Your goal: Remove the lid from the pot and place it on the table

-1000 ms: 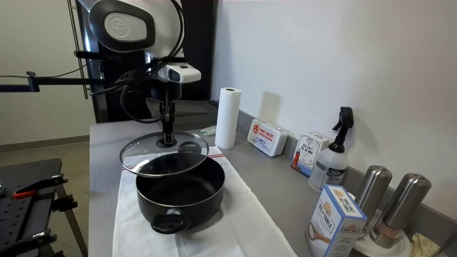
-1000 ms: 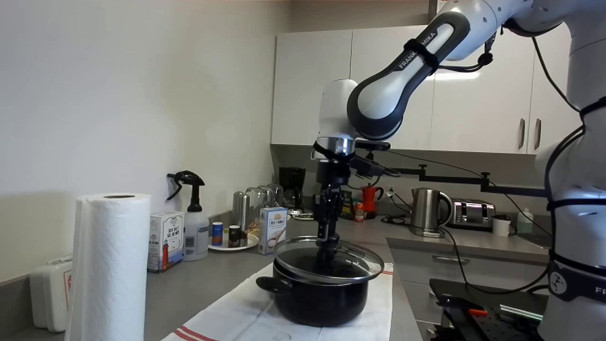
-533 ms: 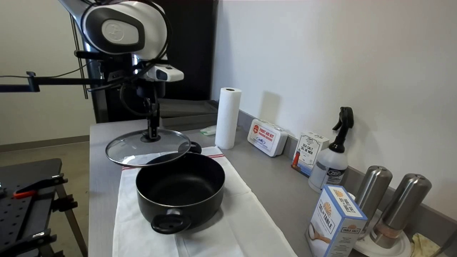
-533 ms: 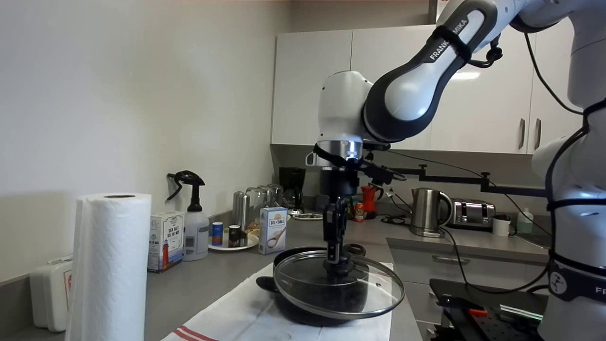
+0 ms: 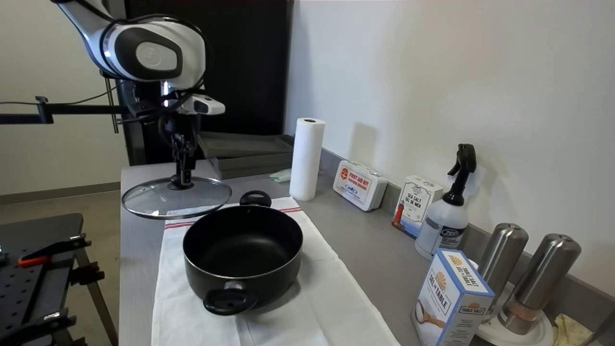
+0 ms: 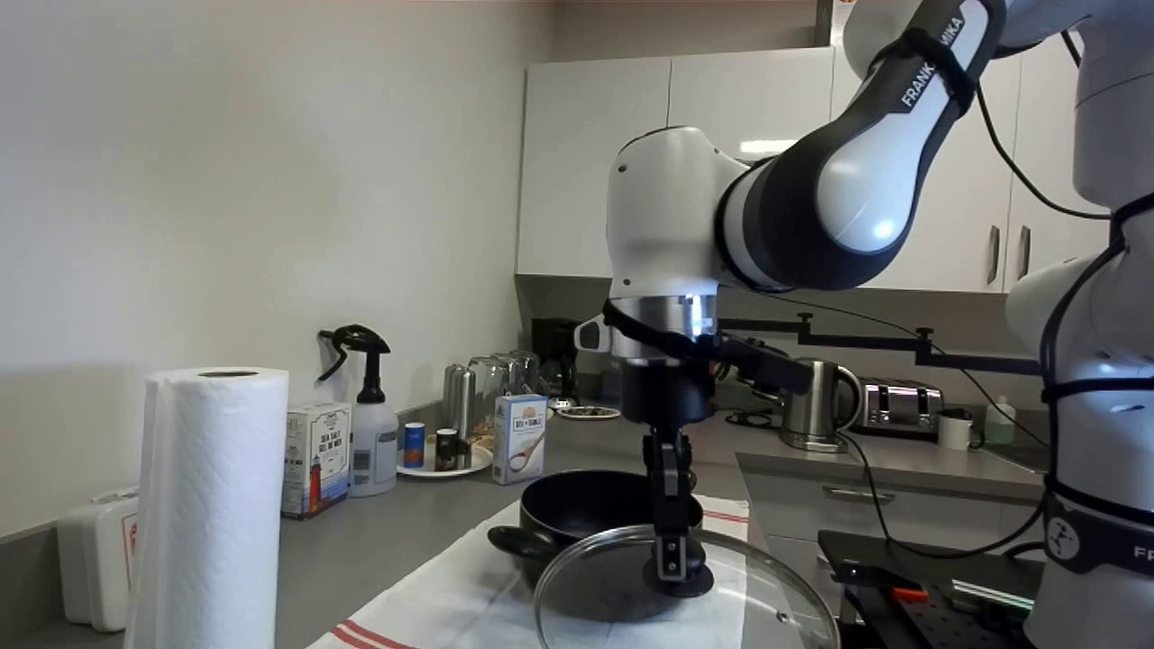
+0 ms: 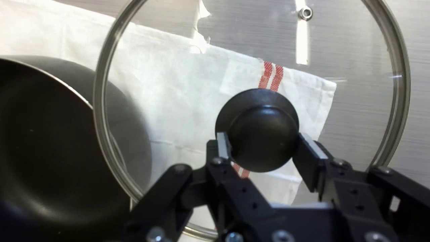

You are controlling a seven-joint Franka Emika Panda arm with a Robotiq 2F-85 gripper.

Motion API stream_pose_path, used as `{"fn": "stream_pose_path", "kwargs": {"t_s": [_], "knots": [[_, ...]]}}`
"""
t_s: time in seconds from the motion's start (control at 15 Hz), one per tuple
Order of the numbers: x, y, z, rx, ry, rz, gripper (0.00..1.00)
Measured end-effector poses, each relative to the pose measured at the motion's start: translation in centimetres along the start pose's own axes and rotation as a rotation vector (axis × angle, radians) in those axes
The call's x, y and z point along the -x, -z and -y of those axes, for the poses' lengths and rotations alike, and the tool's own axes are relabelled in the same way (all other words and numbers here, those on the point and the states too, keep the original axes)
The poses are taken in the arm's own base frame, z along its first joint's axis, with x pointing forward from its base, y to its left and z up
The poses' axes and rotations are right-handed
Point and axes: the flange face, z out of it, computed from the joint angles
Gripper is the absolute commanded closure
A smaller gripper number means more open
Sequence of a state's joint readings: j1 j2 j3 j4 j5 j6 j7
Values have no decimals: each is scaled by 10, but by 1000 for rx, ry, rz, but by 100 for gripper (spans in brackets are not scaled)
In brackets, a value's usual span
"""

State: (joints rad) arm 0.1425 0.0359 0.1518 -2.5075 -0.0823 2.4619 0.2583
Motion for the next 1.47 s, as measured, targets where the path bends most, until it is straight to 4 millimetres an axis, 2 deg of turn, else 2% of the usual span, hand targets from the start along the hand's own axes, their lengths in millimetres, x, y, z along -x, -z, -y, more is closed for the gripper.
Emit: {"fn": "stream_pose_path", "kwargs": {"t_s": [0.33,0.67,1.07,1.47], "knots": [[2,-19,23,12,57,31,75],[-10,-27,35,5,75,32,75],[-31,-43,41,-23,76,-4,75],[-45,-66,38,-42,70,-24,75]]}}
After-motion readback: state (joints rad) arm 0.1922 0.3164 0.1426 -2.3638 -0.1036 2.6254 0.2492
